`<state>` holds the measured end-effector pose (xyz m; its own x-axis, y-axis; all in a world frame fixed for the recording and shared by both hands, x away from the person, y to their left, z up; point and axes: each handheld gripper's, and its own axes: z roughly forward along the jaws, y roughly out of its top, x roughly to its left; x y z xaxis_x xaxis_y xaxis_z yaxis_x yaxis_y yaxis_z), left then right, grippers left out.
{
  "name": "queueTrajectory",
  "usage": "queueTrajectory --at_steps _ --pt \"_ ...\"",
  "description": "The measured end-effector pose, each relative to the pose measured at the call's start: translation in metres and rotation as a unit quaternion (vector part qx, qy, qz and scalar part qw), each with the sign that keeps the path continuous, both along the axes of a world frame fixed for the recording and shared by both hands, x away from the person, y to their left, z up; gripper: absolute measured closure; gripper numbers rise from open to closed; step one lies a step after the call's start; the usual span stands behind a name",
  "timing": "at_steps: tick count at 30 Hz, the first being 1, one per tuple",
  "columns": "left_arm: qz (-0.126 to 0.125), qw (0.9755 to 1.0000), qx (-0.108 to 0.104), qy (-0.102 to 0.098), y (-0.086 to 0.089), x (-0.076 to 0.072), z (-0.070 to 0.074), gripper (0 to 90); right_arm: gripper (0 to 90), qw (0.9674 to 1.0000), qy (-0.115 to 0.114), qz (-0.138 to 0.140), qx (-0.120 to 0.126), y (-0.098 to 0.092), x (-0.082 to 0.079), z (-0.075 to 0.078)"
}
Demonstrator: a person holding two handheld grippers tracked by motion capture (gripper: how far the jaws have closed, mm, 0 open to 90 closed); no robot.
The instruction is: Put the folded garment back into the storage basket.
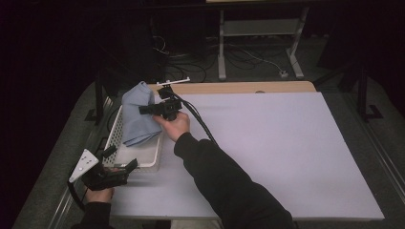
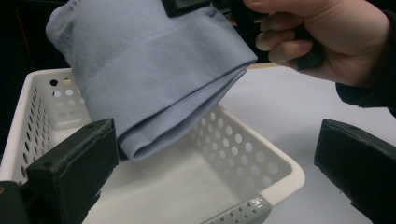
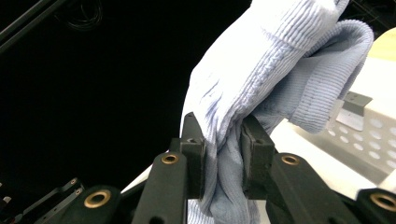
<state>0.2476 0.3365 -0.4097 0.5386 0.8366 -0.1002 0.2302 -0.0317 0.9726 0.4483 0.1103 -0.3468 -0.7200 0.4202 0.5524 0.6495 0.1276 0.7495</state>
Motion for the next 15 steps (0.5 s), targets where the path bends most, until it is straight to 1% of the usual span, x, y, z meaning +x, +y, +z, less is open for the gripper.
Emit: queueTrajectory --at_steps 9,12,13,15 --pt "0.0 1.0 0.0 -0.001 0.0 0.0 0.0 0.0 73.2 0.9998 0.013 0.006 -0.009 0.014 -0.007 -0.014" --pt "0.0 1.0 0.0 -0.001 0.001 0.0 0.0 0.0 73.1 0.9999 0.014 0.004 -0.009 0.017 -0.008 -0.017" --pt "0.001 1.0 -0.001 -0.001 0.001 -0.001 0.0 0.0 73.1 0.9998 0.018 0.003 -0.012 0.021 -0.01 -0.018" --pt "0.001 1.0 -0.001 -0.001 0.001 -0.001 0.0 0.0 72.8 0.9997 0.012 0.002 -0.019 0.024 -0.012 -0.02"
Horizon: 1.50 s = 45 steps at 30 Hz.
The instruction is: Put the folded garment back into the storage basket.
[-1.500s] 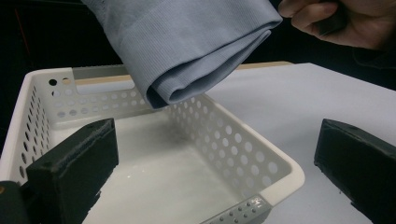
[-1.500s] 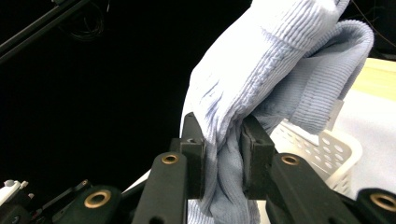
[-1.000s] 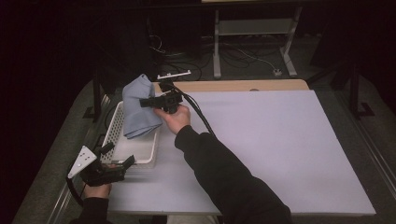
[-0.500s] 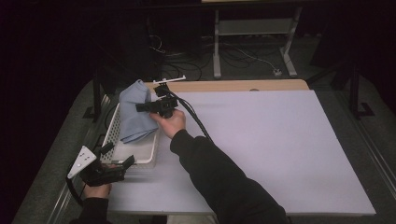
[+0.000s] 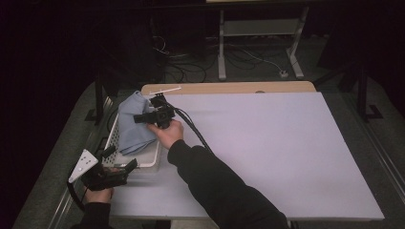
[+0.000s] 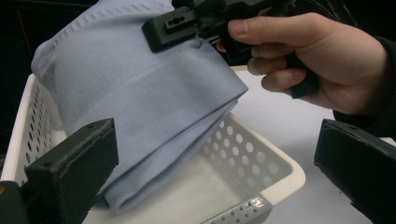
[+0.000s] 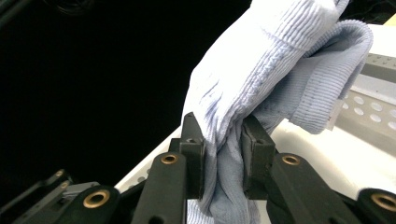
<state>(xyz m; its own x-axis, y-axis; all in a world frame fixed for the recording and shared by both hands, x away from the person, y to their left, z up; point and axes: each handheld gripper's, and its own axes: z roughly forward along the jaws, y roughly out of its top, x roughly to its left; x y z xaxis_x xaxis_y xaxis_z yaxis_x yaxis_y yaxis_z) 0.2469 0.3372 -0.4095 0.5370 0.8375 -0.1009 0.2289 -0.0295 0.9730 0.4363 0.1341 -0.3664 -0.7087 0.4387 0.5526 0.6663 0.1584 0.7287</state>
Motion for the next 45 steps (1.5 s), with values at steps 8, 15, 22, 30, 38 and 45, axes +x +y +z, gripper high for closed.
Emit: queueTrajectory --at_steps 8,15,22,30,38,45 --pt "0.0 1.0 0.0 -0.001 0.0 0.0 0.0 0.0 72.5 0.9996 0.02 -0.012 -0.017 0.011 -0.005 -0.01" --pt "0.001 1.0 0.0 -0.001 0.001 -0.001 0.0 0.0 49.3 0.9963 0.04 -0.041 -0.064 0.009 -0.004 -0.014" --pt "-0.001 1.0 0.001 -0.001 0.0 0.0 0.0 0.0 33.5 0.9956 0.022 -0.034 -0.085 -0.008 0.001 -0.008" --pt "-0.001 1.0 0.0 0.0 0.0 0.0 0.0 0.0 5.8 0.9954 -0.002 -0.002 -0.096 -0.025 0.005 -0.008" --pt "-0.001 1.0 0.0 0.001 0.0 -0.001 0.0 0.0 0.0 0.9941 -0.034 0.014 -0.102 -0.04 0.004 -0.003" --pt "-0.001 1.0 0.002 0.001 0.0 0.0 0.0 0.0 0.0 0.9925 -0.052 0.026 -0.107 -0.061 0.005 0.004"
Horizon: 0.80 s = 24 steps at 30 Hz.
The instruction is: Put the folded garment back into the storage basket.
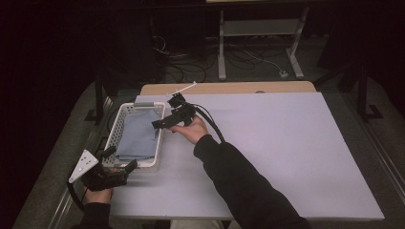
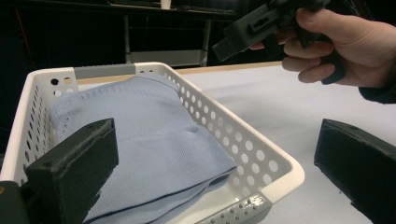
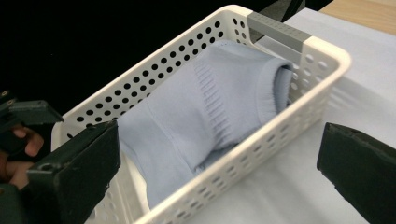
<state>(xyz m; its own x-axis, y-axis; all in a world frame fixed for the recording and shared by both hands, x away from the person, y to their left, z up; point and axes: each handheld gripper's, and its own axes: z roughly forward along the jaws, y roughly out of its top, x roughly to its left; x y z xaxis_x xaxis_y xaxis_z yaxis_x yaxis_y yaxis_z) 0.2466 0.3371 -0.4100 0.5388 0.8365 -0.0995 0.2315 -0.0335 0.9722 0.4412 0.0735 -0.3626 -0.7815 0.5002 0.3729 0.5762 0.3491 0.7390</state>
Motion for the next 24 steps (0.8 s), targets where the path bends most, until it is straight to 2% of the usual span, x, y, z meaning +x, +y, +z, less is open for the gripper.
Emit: queueTrajectory --at_steps 3,6,16,24 --pt "0.0 1.0 0.002 0.0 0.0 0.0 0.0 0.0 0.0 1.0 0.007 -0.002 0.004 -0.009 0.002 0.0" --pt "-0.001 1.0 0.003 0.0 0.0 0.0 0.0 0.0 0.0 1.0 0.005 -0.003 0.003 -0.014 0.003 0.0" --pt "-0.003 1.0 0.004 0.0 -0.002 0.001 0.0 0.0 0.0 0.9998 0.003 -0.015 0.012 -0.051 0.004 0.003" --pt "-0.003 1.0 0.004 0.0 -0.002 0.002 0.0 0.0 0.0 0.9996 0.0 -0.021 0.017 -0.065 0.003 0.002"
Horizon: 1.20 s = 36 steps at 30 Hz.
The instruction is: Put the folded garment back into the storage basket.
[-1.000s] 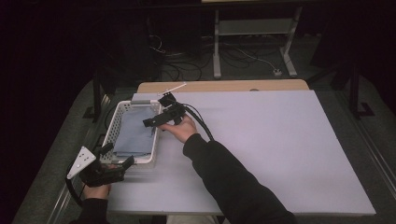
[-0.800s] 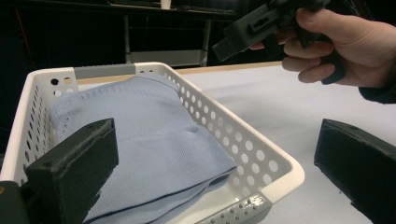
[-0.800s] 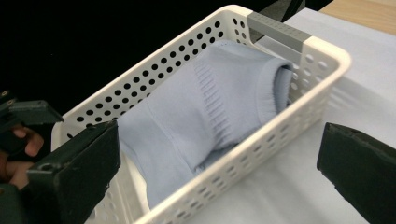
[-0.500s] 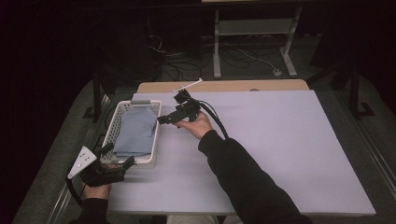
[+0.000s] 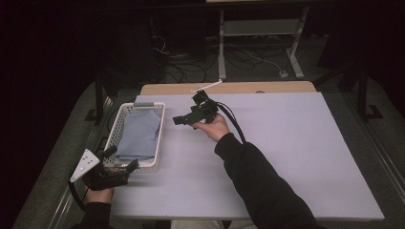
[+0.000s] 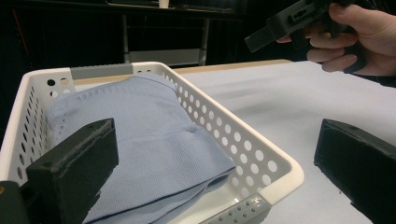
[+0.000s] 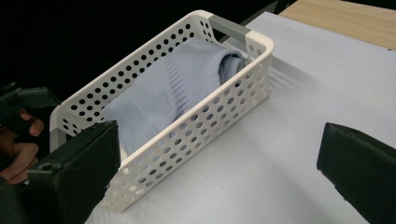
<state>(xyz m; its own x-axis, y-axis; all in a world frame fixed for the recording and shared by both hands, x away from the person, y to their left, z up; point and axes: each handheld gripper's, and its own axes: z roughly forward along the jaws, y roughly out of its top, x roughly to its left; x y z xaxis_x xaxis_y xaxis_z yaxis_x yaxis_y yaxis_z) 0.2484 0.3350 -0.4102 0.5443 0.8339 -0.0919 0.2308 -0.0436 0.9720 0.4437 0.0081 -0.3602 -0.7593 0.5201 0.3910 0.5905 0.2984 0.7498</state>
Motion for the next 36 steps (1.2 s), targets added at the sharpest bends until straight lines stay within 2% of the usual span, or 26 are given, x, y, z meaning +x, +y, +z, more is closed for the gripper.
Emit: queueTrajectory --at_steps 12,13,18,36 --pt "0.0 1.0 0.002 0.001 0.0 0.0 0.0 0.0 0.0 0.9999 -0.01 -0.001 0.005 -0.021 -0.006 0.004" --pt "0.001 1.0 0.002 0.001 0.0 0.0 0.0 0.0 0.0 0.9998 -0.019 -0.001 0.01 -0.026 -0.008 0.006" --pt "0.0 1.0 0.002 0.001 -0.001 0.001 0.0 0.0 0.0 0.9994 -0.028 -0.004 0.021 -0.038 -0.015 0.01" --pt "-0.001 1.0 0.004 0.002 -0.001 0.001 0.0 0.0 0.0 0.9988 -0.039 -0.027 0.011 -0.084 -0.026 0.009"
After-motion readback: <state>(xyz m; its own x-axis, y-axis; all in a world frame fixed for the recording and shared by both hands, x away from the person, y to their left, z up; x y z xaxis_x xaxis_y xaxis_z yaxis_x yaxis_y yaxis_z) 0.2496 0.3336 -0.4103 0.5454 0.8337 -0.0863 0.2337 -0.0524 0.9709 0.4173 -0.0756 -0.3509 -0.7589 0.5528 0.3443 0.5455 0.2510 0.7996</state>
